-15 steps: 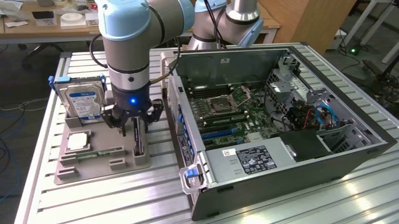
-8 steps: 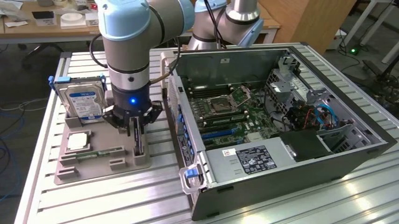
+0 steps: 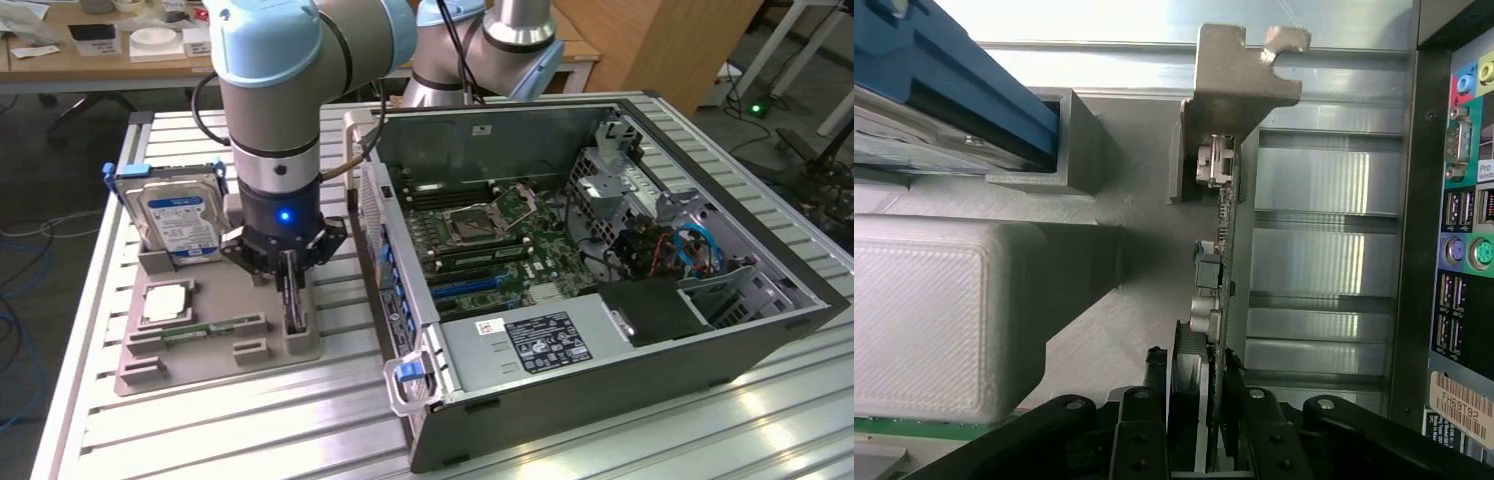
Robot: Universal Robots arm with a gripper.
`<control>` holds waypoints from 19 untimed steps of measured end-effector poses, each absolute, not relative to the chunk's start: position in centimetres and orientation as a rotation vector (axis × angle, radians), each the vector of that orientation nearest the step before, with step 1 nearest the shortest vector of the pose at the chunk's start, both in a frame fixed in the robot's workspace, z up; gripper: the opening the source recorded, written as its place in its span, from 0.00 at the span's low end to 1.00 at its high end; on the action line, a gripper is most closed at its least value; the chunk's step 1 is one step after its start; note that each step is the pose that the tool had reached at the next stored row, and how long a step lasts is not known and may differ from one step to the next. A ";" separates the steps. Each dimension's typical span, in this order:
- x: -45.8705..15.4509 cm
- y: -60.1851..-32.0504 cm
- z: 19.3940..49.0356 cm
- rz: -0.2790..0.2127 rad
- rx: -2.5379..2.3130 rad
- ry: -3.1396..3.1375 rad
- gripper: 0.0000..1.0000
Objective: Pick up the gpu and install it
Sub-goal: 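Pick up the gpu and move the gpu toward the slot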
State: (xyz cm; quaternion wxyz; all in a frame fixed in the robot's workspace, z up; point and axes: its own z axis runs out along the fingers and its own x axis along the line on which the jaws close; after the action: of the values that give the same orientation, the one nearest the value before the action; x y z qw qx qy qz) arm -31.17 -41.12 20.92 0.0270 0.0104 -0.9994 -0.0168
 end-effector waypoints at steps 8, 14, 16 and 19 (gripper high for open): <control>-31.2 -41.1 20.9 -0.052 0.032 -3.087 0.28; -31.2 -41.1 20.9 -0.052 0.032 -3.087 0.28; -31.2 -41.1 20.9 -0.052 0.032 -3.087 0.28; -31.2 -41.1 21.0 -0.052 0.032 -3.087 0.28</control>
State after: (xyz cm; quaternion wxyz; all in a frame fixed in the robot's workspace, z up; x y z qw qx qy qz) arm -31.16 -41.12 21.01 0.0268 0.0103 -0.9994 -0.0169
